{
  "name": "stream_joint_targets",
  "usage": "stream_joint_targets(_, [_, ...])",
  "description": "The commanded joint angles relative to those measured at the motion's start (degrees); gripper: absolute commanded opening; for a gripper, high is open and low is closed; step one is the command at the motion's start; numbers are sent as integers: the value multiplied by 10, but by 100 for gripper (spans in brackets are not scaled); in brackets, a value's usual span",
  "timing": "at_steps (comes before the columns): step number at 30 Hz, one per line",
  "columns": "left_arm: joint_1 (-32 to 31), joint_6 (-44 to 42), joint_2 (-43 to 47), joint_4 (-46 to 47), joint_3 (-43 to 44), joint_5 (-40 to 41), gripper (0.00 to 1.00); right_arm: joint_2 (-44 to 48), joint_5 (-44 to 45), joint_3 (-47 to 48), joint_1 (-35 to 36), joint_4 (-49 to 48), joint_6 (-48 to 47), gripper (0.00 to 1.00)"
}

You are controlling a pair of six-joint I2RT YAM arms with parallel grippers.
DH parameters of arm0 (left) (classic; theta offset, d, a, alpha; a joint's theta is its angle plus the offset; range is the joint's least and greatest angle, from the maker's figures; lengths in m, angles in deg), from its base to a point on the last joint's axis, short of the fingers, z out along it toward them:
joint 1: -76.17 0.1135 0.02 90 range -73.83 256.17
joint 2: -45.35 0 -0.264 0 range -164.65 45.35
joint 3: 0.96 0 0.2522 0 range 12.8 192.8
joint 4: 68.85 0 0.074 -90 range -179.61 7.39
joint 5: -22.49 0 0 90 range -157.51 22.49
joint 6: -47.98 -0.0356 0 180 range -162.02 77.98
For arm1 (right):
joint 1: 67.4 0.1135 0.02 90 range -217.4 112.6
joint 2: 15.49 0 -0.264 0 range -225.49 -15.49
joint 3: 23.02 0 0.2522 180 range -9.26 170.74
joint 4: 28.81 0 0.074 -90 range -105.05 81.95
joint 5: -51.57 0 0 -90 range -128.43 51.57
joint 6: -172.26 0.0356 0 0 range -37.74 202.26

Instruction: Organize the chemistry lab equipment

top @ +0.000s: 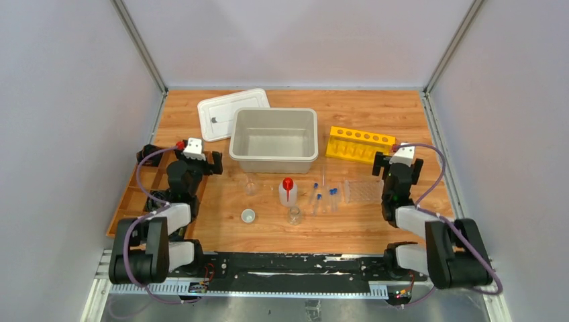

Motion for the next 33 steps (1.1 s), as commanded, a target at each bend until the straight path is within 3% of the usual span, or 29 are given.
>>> stream_joint_targets(1, [-2, -22, 70, -158, 69, 11, 100, 106, 20, 40, 1, 203, 67, 100])
stream_joint_targets(6, [7, -18, 122, -355, 155, -7, 100, 207, -7, 139, 1, 451, 152, 100])
stream_joint_targets(9, [12, -22, 127, -489, 229, -31, 100, 246, -55, 207, 0, 541, 182, 100])
stream_joint_targets(13, [13, -25, 112, -665, 347, -36, 100, 260, -94, 287, -17, 665, 372, 100])
stream_joint_targets(17, [16, -14, 94, -781, 438, -49, 100, 248, -214, 315, -20, 654, 338, 98])
stream_joint_targets(20, [18, 2, 80, -843, 486, -63, 100, 195, -221, 369, 8, 732, 316, 96])
stream_joint_targets(25, [18, 2, 74, -910, 541, -76, 100, 98, -136, 457, 142, 866, 290, 79])
stream_joint_targets(30, [19, -6, 92, -949, 563, -87, 100, 20, -127, 458, 227, 854, 317, 58])
stream_joint_targets(33, [19, -8, 106, -965, 572, -93, 100, -31, -146, 459, 241, 832, 333, 52])
